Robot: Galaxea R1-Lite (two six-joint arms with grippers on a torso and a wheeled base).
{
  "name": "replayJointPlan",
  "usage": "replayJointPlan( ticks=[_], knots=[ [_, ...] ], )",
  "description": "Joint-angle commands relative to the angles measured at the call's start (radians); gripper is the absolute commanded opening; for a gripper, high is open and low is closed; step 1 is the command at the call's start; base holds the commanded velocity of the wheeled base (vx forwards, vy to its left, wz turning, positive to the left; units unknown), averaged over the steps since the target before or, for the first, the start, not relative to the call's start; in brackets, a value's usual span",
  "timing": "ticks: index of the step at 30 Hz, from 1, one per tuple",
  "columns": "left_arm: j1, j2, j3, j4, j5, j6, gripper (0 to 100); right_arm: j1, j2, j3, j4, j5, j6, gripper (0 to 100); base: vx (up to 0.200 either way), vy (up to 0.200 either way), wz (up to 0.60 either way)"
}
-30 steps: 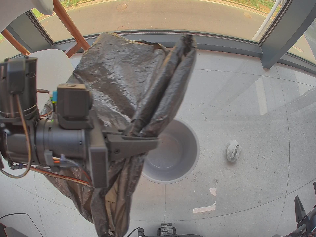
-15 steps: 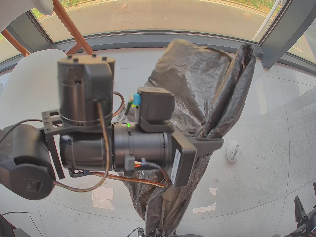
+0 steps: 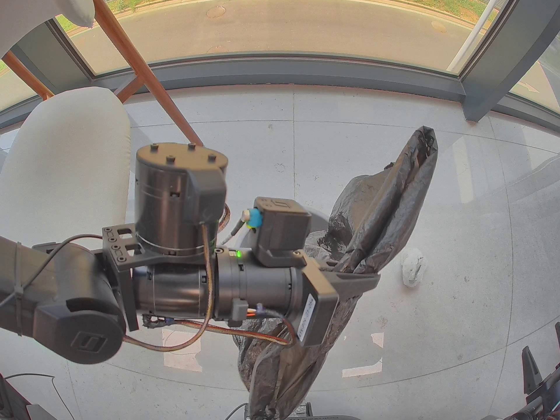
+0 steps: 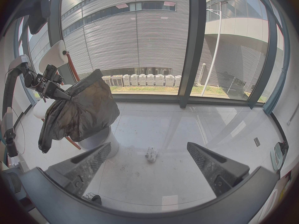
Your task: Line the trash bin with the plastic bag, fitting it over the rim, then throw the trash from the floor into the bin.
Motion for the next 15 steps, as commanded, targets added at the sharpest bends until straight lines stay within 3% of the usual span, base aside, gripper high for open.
replayJointPlan(
  ticks=[1,9,15],
  knots=[
    [0.049,0.089,-0.055,-0.078,-0.010,0.019,0,0.001,-0.016,0.016,0.000,0.001,0.000,100,0.000,0.000,0.00],
    [0.063,0.109,-0.082,-0.073,-0.010,0.022,0,0.001,-0.016,0.016,0.000,-0.001,-0.001,100,0.000,0.000,0.00],
    [0.063,0.080,0.076,-0.076,-0.007,0.037,0,0.001,-0.016,0.016,0.000,0.001,-0.001,100,0.000,0.000,0.00]
  ],
)
